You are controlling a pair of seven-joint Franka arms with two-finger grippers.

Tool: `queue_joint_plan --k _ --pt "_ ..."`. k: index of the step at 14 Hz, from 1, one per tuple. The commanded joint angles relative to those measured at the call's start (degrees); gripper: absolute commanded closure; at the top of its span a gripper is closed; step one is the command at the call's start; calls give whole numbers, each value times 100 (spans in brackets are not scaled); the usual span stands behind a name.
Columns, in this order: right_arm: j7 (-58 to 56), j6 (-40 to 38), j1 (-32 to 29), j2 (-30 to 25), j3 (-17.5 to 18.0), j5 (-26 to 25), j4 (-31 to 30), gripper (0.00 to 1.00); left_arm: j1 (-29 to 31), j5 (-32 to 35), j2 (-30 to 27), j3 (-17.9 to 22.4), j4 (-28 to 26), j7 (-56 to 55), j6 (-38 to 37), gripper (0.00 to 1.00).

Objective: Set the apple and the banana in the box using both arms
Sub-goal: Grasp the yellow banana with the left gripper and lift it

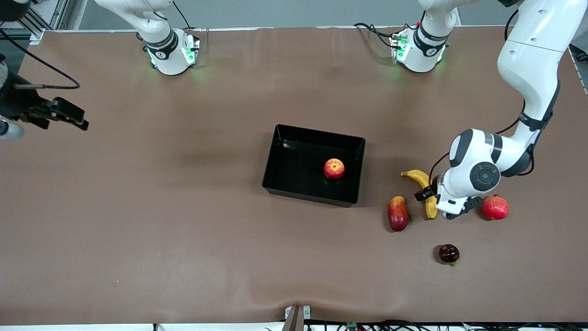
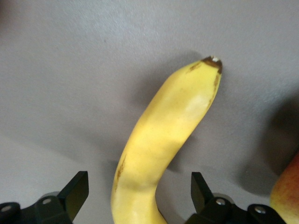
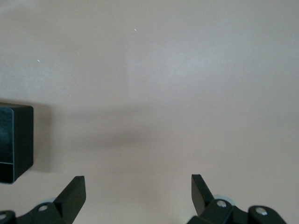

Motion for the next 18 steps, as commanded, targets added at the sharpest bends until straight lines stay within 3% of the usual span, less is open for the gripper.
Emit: queue_joint_plan --k 1,5,9,11,13,18 --pt "52 -181 191 -151 -206 -4 -29 0 43 125 -41 -43 -76 -28 95 100" --pt "158 -207 76 -195 -197 57 -12 0 -9 125 -357 -105 -33 -115 -298 100" --pt "158 -216 103 -204 -171 66 -12 0 -10 37 -867 -797 221 -526 -1089 100" --pt "61 -216 76 -195 -206 66 32 0 -71 37 -807 -1307 712 -1097 -1695 100" --pt "70 -207 50 -178 -232 58 50 0 -255 11 -762 -1528 1143 -1476 -1865 100" --pt "52 -295 24 -151 -285 119 59 0 -1395 -139 -184 -1590 1961 -2151 -1865 100"
